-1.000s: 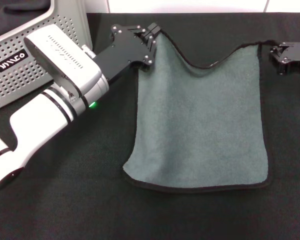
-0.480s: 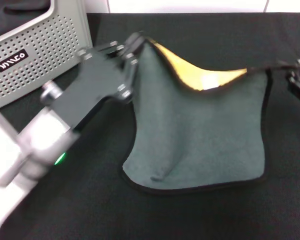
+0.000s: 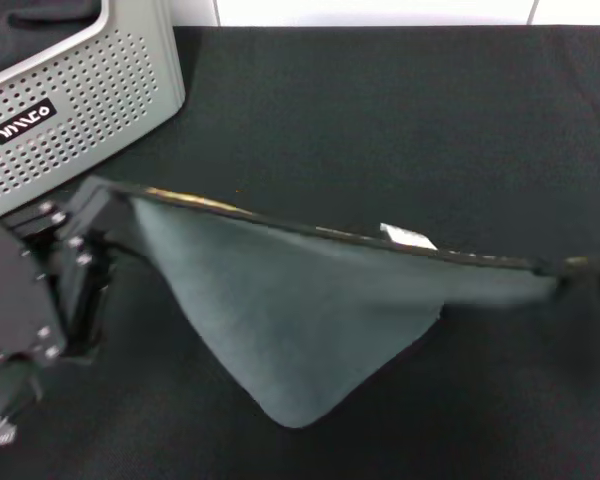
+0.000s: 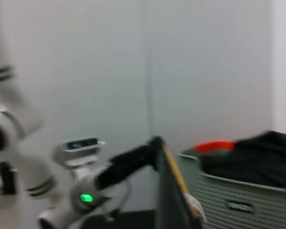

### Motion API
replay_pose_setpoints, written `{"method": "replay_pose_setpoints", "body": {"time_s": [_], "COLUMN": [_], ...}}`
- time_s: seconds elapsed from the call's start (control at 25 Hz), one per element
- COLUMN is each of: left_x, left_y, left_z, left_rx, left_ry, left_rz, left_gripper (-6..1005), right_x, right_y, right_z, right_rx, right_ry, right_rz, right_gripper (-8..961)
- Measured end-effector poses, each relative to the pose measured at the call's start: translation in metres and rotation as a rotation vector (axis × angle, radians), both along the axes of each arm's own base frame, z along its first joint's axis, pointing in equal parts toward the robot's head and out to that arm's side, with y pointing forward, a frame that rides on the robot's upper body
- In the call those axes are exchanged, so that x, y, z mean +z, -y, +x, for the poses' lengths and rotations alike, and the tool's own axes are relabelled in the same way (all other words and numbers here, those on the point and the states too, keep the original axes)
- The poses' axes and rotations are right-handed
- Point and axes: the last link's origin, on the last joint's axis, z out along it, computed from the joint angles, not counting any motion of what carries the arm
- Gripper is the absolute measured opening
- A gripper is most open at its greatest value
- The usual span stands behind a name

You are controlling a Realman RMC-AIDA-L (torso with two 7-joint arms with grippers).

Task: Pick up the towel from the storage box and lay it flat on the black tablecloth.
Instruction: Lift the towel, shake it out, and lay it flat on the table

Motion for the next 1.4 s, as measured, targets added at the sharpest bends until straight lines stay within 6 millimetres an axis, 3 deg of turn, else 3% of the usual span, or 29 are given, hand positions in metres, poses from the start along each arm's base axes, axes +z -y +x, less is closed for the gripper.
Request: {"method": "replay_pose_setpoints", "body": {"time_s": [0.44,1.12,1.24,1.4], "left_x": [0.014,0.029,0.021,-0.001], "left_y": [0.014,0.055,0.046,0.005], "left_z": [0.002,0.017,0.007,-0.002], "left_rx": [-0.12,-0.289,-0.202,-0.071], "left_ry": [-0.005,-0.029,-0.033,-0.032], "left_rz": [-0.154,-0.211,-0.188,-0.164], "left_gripper": [5,4,4,5], "right_x": [0.006,-0.011,-0.02,-0.034], "right_y": [0.034,0.043,0.033,0.012], "right_z": [-0.007,-0.025,-0.017,-0.005], "right_rx": [0.15,0.238,0.165,0.058], "right_ry": [-0.018,-0.084,-0.089,-0.05], "right_rz": [-0.135,-0.265,-0.267,-0.211], "right_gripper": [23,26,27,27]}}
